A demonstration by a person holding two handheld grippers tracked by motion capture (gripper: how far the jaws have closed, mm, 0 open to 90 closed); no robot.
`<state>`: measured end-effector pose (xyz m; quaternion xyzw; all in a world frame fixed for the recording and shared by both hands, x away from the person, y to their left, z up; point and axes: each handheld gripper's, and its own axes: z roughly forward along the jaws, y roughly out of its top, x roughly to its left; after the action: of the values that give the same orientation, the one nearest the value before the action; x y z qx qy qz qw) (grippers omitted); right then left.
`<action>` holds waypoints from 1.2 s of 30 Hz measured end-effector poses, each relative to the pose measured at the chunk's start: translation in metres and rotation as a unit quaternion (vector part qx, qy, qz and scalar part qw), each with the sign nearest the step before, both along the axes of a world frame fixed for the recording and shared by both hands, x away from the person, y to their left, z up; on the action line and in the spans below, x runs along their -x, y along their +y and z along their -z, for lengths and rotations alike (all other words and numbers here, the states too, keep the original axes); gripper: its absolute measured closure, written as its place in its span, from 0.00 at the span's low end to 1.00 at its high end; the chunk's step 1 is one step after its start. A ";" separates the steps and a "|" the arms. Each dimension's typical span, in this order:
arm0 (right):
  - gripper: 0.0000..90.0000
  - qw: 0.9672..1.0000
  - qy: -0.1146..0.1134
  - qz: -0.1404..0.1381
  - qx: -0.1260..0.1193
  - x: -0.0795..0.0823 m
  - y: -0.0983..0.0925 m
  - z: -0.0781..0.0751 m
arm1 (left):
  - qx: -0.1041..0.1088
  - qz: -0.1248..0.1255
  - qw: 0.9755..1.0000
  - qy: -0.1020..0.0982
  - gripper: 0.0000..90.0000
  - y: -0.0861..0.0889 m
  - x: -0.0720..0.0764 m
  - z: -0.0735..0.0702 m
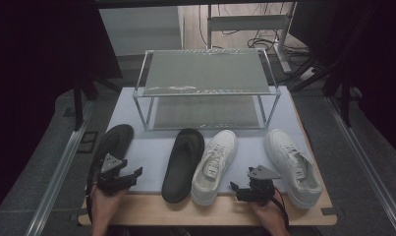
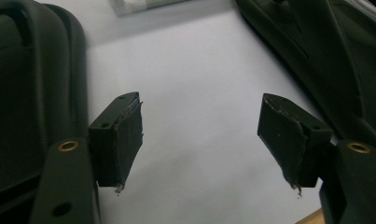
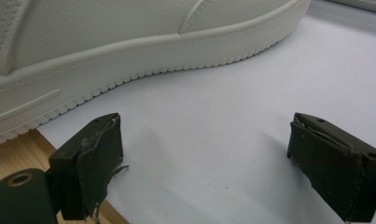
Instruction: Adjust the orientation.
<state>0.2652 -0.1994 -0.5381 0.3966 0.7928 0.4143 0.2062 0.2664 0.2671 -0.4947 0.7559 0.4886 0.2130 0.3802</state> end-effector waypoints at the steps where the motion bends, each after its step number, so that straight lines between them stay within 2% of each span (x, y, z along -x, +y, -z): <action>1: 0.11 1.000 0.000 0.000 0.000 0.000 0.000 0.000 | -0.002 -0.001 1.000 0.000 0.35 0.001 -0.001 -0.001; 7: 0.11 1.000 0.000 0.000 0.000 0.000 0.000 0.000 | 0.001 -0.007 1.000 0.003 0.39 0.013 -0.004 -0.008; 13: 0.11 1.000 0.000 0.000 0.000 0.000 0.000 0.000 | -0.001 -0.024 1.000 0.003 0.44 0.026 -0.008 -0.014; 22: 0.11 1.000 0.000 0.000 -0.001 0.000 0.000 0.000 | -0.001 -0.057 0.998 0.008 0.58 0.046 -0.016 -0.011; 29: 0.11 1.000 0.000 0.000 0.000 0.000 0.000 0.000 | -0.001 -0.061 0.998 0.017 0.72 0.053 -0.026 -0.008; 36: 0.11 1.000 0.000 0.000 0.000 0.000 0.000 0.000 | -0.003 -0.063 0.998 0.026 0.77 0.053 -0.035 -0.005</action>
<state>0.2653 -0.1994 -0.5381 0.3966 0.7927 0.4146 0.2058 0.3015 0.3197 -0.4898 0.7303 0.5441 0.2182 0.3509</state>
